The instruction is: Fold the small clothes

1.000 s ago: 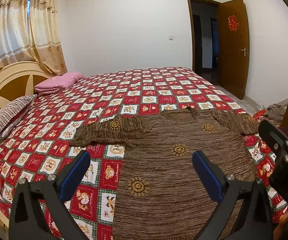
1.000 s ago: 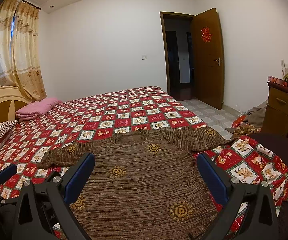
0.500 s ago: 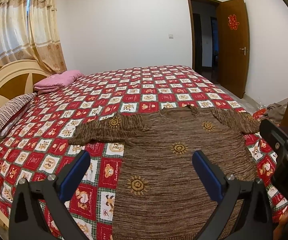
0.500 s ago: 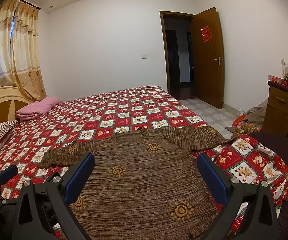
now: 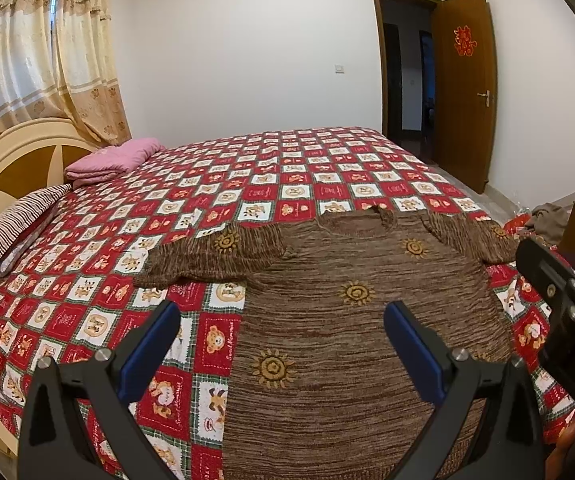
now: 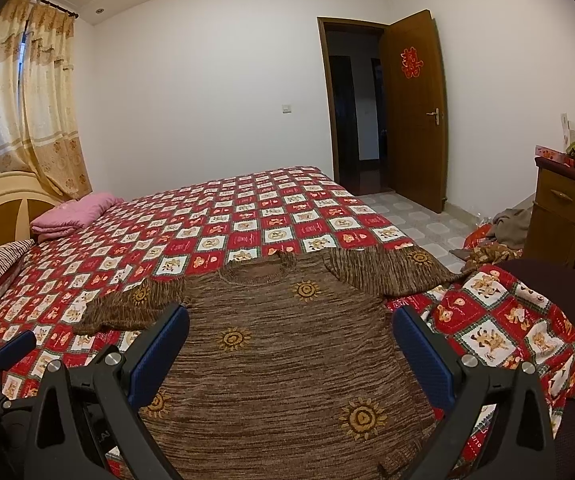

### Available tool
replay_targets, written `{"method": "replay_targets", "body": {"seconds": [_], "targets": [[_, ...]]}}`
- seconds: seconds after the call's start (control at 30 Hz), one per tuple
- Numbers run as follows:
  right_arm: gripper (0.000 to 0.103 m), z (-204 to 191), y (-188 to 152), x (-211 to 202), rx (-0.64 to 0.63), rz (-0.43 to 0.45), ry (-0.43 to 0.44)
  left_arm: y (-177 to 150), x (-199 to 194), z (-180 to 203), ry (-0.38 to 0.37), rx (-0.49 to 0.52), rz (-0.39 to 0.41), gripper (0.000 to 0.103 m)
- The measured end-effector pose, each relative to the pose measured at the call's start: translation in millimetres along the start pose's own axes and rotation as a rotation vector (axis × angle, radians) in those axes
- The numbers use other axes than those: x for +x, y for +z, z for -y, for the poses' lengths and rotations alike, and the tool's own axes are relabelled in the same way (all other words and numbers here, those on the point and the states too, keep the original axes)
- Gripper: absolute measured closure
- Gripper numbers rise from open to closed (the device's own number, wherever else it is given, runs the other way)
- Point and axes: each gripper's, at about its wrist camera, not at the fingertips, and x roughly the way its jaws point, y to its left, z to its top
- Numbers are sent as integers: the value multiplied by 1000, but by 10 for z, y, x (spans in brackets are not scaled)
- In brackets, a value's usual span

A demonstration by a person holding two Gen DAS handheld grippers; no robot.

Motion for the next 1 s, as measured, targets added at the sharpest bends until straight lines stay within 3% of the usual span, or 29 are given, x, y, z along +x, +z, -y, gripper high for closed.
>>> {"method": "replay_targets", "body": {"seconds": [0.53, 1.0], "targets": [[1, 12, -65, 153, -11, -19, -16, 7, 203, 68, -12, 14, -34, 0], [1, 73, 54, 600, -73, -2, -59, 194, 648, 214, -18, 29, -43, 0]]}}
